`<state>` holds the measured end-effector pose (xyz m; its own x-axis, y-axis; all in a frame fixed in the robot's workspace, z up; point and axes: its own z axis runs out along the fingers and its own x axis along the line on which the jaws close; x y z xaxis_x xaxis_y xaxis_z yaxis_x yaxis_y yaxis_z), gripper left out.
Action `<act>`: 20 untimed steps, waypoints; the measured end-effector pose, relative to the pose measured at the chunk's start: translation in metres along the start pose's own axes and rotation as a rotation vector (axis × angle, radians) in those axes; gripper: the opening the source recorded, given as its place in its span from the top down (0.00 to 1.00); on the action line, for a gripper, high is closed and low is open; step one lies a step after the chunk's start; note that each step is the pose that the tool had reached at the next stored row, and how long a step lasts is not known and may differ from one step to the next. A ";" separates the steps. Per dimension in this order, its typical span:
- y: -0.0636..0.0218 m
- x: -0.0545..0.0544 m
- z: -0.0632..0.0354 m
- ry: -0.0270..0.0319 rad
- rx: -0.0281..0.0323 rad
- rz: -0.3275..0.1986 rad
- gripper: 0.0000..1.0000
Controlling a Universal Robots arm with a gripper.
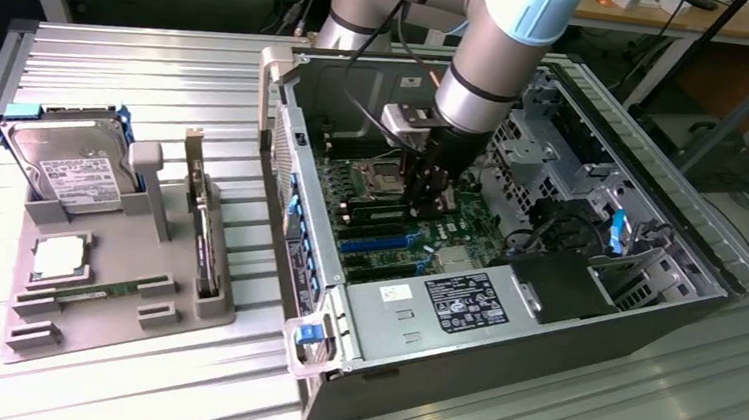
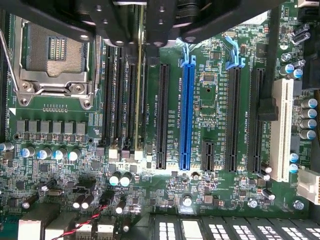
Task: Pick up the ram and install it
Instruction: 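Insert the ram into the slot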
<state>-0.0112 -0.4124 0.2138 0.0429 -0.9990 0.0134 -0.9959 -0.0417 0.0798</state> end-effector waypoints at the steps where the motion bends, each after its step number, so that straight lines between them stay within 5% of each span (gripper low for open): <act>1: 0.0006 0.000 -0.0066 -0.0003 -0.0002 0.000 0.73; 8: 0.0031 0.000 -0.0396 0.0006 -0.0005 0.000 0.73; 11: 0.0025 -0.001 -0.0402 0.0003 -0.0003 0.000 0.73; 17: -0.0309 0.001 -0.0431 -0.0072 -0.0001 -0.001 0.73; 20: -0.0327 0.000 -0.0438 -0.0075 -0.0004 -0.001 0.73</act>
<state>0.0249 -0.4105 0.2548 0.0429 -0.9991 0.0060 -0.9959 -0.0423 0.0803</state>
